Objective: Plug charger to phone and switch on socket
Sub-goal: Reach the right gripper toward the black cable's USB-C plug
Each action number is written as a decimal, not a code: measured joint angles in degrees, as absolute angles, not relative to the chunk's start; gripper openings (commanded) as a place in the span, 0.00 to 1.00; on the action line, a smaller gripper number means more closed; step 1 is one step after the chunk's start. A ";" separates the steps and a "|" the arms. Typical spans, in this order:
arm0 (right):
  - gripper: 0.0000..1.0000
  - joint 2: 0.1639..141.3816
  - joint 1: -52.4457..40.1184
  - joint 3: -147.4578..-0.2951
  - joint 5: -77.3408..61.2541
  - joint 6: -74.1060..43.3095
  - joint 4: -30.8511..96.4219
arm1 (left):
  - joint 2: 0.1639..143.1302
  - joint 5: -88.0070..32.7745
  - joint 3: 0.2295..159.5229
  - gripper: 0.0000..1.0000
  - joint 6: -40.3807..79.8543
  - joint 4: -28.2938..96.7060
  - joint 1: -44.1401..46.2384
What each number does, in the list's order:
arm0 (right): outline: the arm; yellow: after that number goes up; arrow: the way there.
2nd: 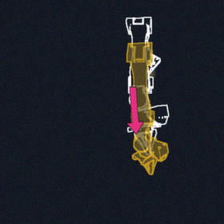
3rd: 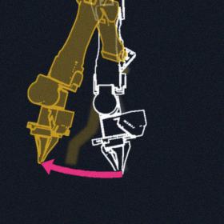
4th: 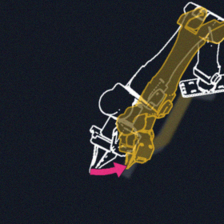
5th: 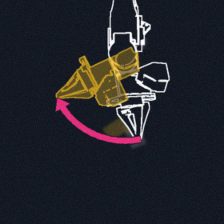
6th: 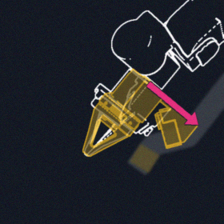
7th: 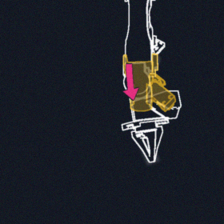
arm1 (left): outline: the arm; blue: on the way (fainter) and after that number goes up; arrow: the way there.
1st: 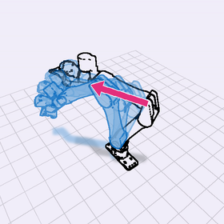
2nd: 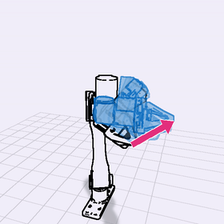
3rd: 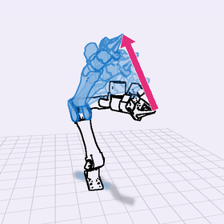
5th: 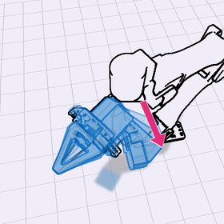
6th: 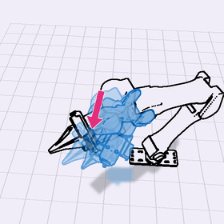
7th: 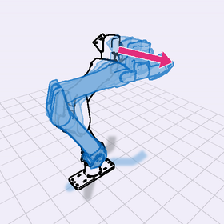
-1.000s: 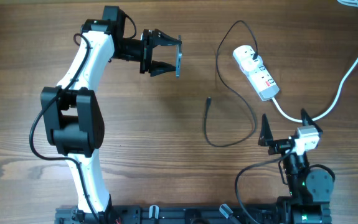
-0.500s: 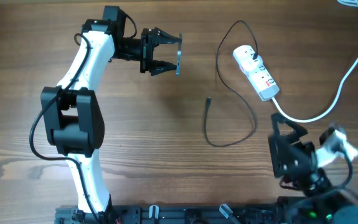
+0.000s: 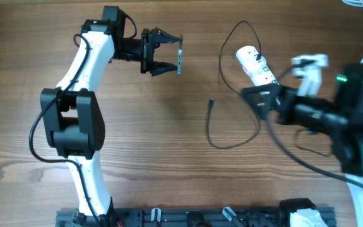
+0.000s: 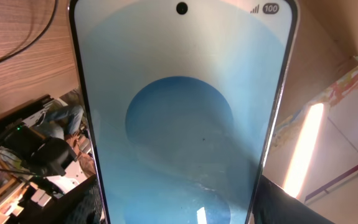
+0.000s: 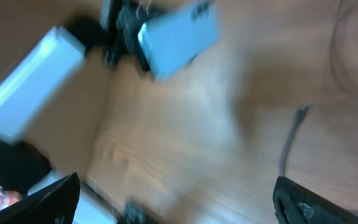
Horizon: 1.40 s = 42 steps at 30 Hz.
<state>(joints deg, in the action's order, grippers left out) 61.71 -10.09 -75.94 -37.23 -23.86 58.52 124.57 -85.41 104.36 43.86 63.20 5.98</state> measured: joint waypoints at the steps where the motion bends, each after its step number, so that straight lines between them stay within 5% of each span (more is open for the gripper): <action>1: 0.99 64.88 -17.39 -78.61 -31.97 -23.94 61.14 | 124.57 -85.38 104.36 0.67 43.86 63.16 5.98; 6: 0.99 84.31 -42.33 -99.26 -2.98 -29.54 72.14 | 124.57 -85.38 104.36 0.67 43.92 63.24 5.98; 10: 0.98 99.55 -48.21 -114.78 15.29 -34.02 71.59 | 124.57 -85.36 104.36 0.67 44.05 63.35 5.98; 24: 0.63 112.92 -48.82 -117.23 33.23 -40.86 63.66 | 124.57 -85.36 104.36 0.68 44.05 63.59 5.98; 42: 0.13 113.19 -46.72 -117.23 30.00 -40.51 63.59 | 124.57 -85.36 104.36 0.68 44.05 63.81 5.98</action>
<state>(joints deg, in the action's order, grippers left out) 113.19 -46.72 -117.23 30.00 -40.51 63.59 124.57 -85.36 104.36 44.05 63.81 5.98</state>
